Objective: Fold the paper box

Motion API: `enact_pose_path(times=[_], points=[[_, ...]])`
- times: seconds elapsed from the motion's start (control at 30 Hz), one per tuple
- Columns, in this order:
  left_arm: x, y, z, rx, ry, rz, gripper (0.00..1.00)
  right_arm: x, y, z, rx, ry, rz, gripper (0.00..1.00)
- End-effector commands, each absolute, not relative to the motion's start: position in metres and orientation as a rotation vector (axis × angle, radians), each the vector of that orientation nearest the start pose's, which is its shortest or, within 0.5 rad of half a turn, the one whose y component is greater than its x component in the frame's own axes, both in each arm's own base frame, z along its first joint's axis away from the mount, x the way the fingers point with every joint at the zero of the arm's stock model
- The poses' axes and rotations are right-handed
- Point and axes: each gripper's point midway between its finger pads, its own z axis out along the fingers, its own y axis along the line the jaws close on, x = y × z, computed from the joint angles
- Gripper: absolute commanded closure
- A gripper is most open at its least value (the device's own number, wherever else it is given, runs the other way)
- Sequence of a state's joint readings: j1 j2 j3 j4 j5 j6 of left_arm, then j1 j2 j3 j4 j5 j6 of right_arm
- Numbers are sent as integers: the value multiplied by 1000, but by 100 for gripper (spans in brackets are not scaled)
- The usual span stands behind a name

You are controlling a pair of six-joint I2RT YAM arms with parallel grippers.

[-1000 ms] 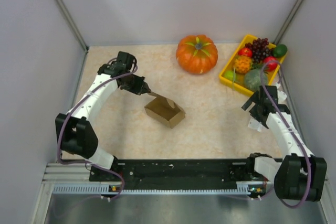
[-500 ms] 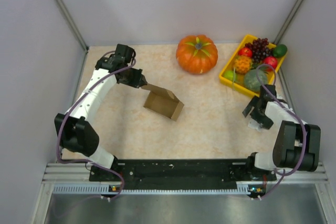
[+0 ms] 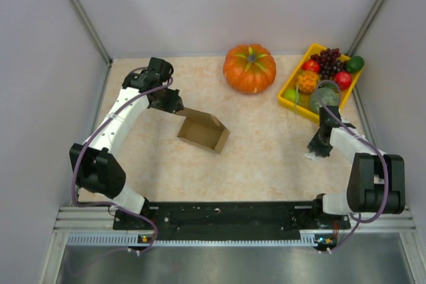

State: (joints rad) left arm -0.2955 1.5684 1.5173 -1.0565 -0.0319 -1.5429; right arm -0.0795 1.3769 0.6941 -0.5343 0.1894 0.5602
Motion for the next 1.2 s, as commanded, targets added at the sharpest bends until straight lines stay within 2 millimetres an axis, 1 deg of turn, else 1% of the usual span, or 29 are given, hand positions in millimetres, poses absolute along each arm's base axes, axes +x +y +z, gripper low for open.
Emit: enact_pose_path(times=[0.0, 0.03, 0.1, 0.17, 0.23, 0.27, 0.3, 0.33, 0.37, 0.4, 0.43, 0.47, 0.5, 0.53, 0.57, 0.6, 0.63, 0.67, 0.7, 0.73, 0.77, 0.83, 0.87, 0.9, 0.97, 1.0, 1.1, 1.13, 1.17], points=[[343, -135, 201, -1686, 2215, -445, 100, 251, 0, 12, 871, 2636, -9, 75], [342, -134, 202, -1689, 2209, -444, 100, 252, 4, 12, 853, 2638, 12, 77], [341, -132, 201, -1702, 2202, -431, 100, 255, 19, 17, 771, 2631, 57, 86], [342, -131, 202, -1709, 2189, -428, 100, 255, 33, 22, 711, 2628, 98, 86], [341, -129, 203, -1713, 2181, -420, 100, 258, 47, 36, 649, 2587, 177, 88], [342, -129, 204, -1714, 2177, -423, 100, 257, 63, 44, 572, 2579, 216, 89], [342, -129, 204, -1714, 2174, -426, 100, 256, 75, 50, 542, 2562, 260, 90], [342, -130, 205, -1716, 2173, -430, 100, 256, 91, 65, 471, 2519, 333, 90], [342, -131, 205, -1718, 2176, -439, 100, 254, 104, 74, 418, 2497, 374, 91], [341, -132, 204, -1721, 2184, -442, 100, 245, 133, 84, 298, 2484, 444, 91], [341, -134, 204, -1726, 2188, -448, 100, 250, 153, 113, 222, 2363, 545, 91], [340, -137, 203, -1741, 2201, -466, 100, 247, 170, 127, 151, 2302, 605, 91], [339, -140, 202, -1748, 2210, -478, 100, 227, 204, 141, 0, 2243, 703, 92], [339, -142, 202, -1758, 2217, -489, 100, 232, 219, 166, -26, 2111, 753, 92], [339, -145, 203, -1765, 2221, -503, 100, 222, 235, 182, -100, 2024, 814, 92], [340, -146, 202, -1771, 2221, -501, 100, 206, 257, 195, -185, 1968, 881, 92], [341, -146, 203, -1771, 2217, -504, 100, 206, 271, 218, -203, 1861, 935, 92], [339, -145, 202, -1783, 2216, -490, 100, 207, 284, 219, -272, 1833, 918, 92], [339, -144, 200, -1784, 2220, -479, 100, 199, 299, 224, -333, 1804, 931, 92], [339, -145, 200, -1788, 2218, -477, 100, 200, 310, 227, -365, 1790, 912, 92], [338, -144, 200, -1789, 2219, -473, 100, 206, 326, 233, -429, 1750, 878, 91], [335, -143, 199, -1794, 2223, -456, 100, 208, 348, 235, -484, 1721, 874, 91], [335, -142, 200, -1796, 2222, -453, 100, 214, 358, 251, -492, 1669, 884, 91], [332, -141, 201, -1799, 2224, -445, 100, 220, 370, 233, -535, 1698, 849, 91], [331, -138, 202, -1812, 2211, -430, 100, 228, 382, 236, -584, 1671, 810, 90], [330, -138, 203, -1809, 2212, -432, 100, 234, 388, 230, -591, 1655, 787, 89], [329, -137, 205, -1817, 2201, -430, 100, 260, 383, 225, -561, 1622, 628, 84], [328, -138, 205, -1817, 2200, -427, 100, 267, 385, 208, -580, 1649, 562, 82], [328, -138, 205, -1819, 2203, -422, 100, 276, 387, 213, -573, 1642, 512, 77]])
